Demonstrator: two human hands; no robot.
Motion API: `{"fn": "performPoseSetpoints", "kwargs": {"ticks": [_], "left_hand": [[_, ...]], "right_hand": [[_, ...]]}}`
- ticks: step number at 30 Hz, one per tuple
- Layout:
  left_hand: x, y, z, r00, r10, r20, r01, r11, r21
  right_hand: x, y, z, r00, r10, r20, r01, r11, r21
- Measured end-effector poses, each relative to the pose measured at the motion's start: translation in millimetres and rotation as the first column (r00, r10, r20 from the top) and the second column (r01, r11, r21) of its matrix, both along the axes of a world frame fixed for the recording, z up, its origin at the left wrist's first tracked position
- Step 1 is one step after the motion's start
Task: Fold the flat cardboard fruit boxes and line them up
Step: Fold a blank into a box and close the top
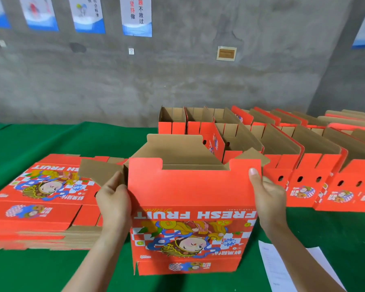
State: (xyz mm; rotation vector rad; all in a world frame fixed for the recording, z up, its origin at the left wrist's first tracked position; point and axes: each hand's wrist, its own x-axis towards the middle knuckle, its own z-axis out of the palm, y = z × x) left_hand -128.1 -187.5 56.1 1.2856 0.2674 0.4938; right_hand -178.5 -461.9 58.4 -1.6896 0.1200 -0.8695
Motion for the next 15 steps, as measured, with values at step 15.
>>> {"fn": "performPoseSetpoints", "kwargs": {"ticks": [15], "left_hand": [[-4, 7, 5, 0.985, -0.151, 0.084, 0.026, 0.608, 0.794]], "right_hand": [[8, -15, 17, 0.983, -0.059, -0.177, -0.062, 0.791, -0.609]]}}
